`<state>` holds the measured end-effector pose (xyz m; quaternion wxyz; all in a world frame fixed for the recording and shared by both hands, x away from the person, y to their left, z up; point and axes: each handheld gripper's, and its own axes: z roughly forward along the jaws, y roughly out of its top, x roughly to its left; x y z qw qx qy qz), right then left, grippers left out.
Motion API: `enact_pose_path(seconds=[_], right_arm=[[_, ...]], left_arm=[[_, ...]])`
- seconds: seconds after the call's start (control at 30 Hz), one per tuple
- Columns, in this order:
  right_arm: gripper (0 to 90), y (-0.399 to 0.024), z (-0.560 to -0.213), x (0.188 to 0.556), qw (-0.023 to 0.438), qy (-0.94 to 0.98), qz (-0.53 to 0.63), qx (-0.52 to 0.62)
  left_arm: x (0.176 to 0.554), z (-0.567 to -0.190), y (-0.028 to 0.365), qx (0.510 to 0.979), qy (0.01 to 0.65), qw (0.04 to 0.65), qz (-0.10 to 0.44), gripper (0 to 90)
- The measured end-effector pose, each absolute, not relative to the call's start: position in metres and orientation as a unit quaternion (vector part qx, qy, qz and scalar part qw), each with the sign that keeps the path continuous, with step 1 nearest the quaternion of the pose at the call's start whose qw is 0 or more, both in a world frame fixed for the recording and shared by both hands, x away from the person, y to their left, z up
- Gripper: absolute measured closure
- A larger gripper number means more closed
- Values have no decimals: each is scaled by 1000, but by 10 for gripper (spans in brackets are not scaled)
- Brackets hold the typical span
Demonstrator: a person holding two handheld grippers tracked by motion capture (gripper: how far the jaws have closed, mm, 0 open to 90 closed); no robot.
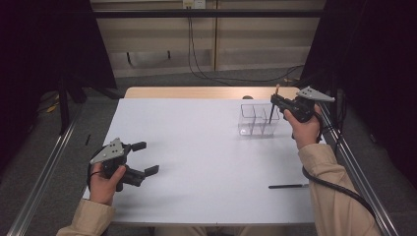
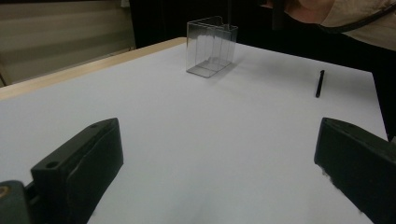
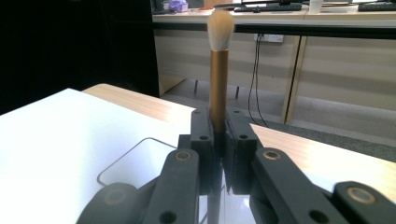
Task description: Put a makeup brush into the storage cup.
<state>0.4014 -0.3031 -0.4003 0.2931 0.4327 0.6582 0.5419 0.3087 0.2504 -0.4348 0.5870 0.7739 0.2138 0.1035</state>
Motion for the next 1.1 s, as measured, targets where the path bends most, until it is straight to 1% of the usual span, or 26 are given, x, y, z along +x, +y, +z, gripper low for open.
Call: enact_pose_path(seconds=[0.8, 0.87, 0.97, 1.03, 1.1], right_arm=[[833, -305, -407, 398, 286, 667, 534, 434], [821, -305, -407, 398, 283, 667, 536, 434], [703, -305, -407, 397, 280, 663, 542, 434], [586, -304, -406, 397, 276, 665, 545, 430], [492, -304, -406, 395, 272, 665, 548, 429]], left_arm=[[309, -434, 250, 775, 213, 585, 104, 12], [309, -435, 250, 775, 214, 586, 104, 13], [309, -434, 250, 775, 214, 585, 105, 13], [309, -434, 250, 774, 214, 586, 104, 12], [309, -434, 250, 775, 215, 585, 105, 13]])
